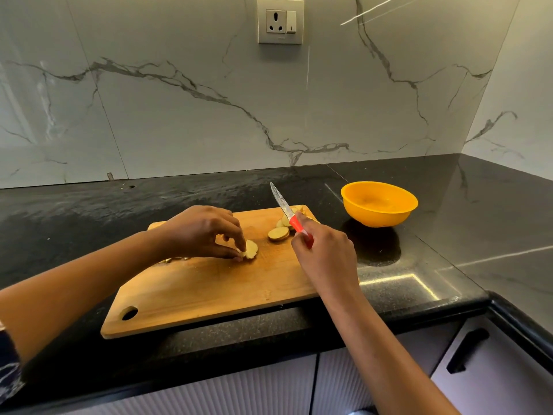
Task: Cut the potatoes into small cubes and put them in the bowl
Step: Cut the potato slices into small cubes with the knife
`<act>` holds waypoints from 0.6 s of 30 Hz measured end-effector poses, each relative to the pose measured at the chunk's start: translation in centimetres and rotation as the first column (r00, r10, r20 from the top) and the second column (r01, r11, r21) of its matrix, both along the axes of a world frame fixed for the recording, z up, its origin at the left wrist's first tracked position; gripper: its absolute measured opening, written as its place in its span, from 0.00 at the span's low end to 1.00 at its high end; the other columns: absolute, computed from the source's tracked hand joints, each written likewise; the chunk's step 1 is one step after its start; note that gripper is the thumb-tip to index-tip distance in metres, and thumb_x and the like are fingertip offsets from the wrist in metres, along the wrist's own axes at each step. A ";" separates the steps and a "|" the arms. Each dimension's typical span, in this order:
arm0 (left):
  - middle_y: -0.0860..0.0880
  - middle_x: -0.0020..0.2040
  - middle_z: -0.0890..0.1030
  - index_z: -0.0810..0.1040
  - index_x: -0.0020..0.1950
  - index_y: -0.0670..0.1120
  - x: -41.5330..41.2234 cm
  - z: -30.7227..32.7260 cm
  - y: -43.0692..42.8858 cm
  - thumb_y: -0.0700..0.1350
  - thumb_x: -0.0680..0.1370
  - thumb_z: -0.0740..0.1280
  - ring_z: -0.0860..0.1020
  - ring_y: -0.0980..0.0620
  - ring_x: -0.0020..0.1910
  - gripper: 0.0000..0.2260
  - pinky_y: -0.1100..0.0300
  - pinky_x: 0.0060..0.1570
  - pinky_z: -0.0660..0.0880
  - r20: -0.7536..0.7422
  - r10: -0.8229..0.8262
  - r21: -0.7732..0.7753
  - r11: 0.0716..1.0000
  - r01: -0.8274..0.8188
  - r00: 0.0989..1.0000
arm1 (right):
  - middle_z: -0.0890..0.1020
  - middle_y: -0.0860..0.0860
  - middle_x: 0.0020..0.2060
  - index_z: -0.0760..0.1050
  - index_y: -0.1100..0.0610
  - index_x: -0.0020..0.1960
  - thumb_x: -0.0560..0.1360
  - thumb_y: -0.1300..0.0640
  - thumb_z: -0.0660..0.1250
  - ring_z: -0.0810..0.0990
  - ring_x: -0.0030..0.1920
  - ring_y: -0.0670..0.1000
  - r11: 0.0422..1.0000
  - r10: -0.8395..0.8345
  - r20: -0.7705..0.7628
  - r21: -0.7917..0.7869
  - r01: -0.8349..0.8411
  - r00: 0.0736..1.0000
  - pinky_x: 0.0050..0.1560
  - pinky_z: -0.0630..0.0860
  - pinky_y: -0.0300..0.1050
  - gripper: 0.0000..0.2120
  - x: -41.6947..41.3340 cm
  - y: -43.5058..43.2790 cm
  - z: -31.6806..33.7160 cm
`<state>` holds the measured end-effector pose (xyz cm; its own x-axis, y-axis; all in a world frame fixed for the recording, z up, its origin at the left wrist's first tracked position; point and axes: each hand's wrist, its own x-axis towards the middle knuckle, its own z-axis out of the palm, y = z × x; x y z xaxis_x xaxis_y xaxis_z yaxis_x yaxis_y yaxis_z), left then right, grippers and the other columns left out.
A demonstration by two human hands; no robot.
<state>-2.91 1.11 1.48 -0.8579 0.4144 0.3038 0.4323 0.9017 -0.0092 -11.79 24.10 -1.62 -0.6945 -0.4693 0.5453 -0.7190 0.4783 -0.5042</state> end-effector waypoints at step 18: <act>0.56 0.49 0.81 0.77 0.55 0.63 0.6 -0.1 0.0 0.59 0.75 0.64 0.78 0.60 0.48 0.10 0.61 0.43 0.79 -0.089 -0.033 0.080 0.996 0.040 0.995 | 0.83 0.49 0.50 0.67 0.49 0.72 0.79 0.51 0.62 0.79 0.47 0.45 1.000 -0.003 -0.005 0.007 0.003 1.000 0.44 0.71 0.38 0.22 -0.1 0.1 0.0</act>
<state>-2.36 1.11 1.40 -0.8112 0.4156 0.4113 0.4655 0.8847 0.0242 -11.89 24.16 -1.65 -0.6931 -0.4712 0.5456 -0.7203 0.4837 -0.4973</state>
